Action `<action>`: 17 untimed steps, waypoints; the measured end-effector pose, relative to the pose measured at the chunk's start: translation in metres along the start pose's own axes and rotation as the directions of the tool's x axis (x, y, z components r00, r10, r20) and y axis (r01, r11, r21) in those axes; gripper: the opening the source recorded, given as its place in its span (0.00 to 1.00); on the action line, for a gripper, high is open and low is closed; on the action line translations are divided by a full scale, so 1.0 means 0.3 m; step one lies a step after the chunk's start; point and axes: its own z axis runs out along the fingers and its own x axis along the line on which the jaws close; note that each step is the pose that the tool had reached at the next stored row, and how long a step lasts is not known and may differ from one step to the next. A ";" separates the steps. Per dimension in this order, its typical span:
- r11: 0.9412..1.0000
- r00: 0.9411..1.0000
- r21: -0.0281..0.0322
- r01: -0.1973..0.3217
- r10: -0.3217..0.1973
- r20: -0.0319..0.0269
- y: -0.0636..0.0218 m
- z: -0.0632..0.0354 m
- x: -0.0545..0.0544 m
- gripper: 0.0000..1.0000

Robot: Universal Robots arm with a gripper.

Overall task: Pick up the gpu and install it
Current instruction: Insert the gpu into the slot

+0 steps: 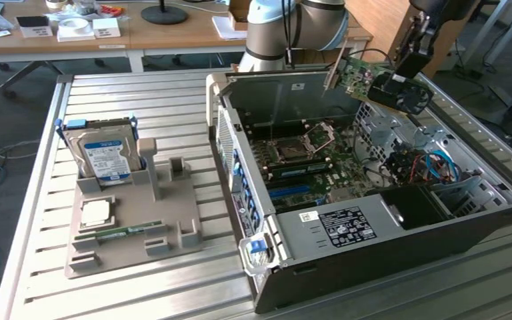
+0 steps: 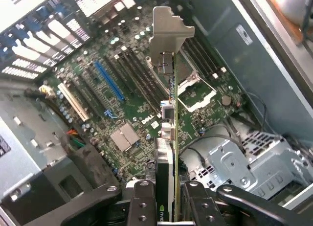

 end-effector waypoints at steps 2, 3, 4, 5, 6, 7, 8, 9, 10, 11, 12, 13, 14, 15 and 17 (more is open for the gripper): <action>0.999 0.999 -0.001 0.036 -0.036 -0.002 0.000 0.000 0.000 0.27; 0.999 0.999 -0.001 0.054 -0.054 -0.002 0.000 0.001 0.000 0.27; 0.997 0.997 -0.002 0.072 -0.072 -0.003 0.000 0.001 0.000 0.27; 0.996 0.996 -0.002 0.091 -0.091 -0.004 0.000 0.001 0.000 0.27; 0.994 0.994 -0.003 0.109 -0.109 -0.005 0.000 0.001 0.000 0.27; 0.992 0.992 -0.003 0.127 -0.127 -0.005 0.000 0.002 0.000 0.27; 0.989 0.989 -0.004 0.145 -0.145 -0.006 0.000 0.002 0.000 0.27; 0.987 0.987 -0.005 0.163 -0.163 -0.007 0.000 0.002 0.000 0.27; 0.984 0.984 -0.005 0.180 -0.180 -0.008 0.000 0.002 0.000 0.27; 0.980 0.980 -0.006 0.198 -0.198 -0.008 0.000 0.003 0.000 0.27; 0.976 0.976 -0.006 0.217 -0.217 -0.009 0.000 0.003 0.000 0.27; 0.972 0.972 -0.007 0.234 -0.234 -0.010 0.000 0.003 0.000 0.27; 0.968 0.968 -0.007 0.251 -0.251 -0.011 0.000 0.004 0.000 0.27; 0.963 0.963 -0.008 0.269 -0.269 -0.011 0.000 0.004 0.000 0.27; 0.953 0.953 -0.009 0.304 -0.304 -0.013 0.000 0.005 0.000 0.27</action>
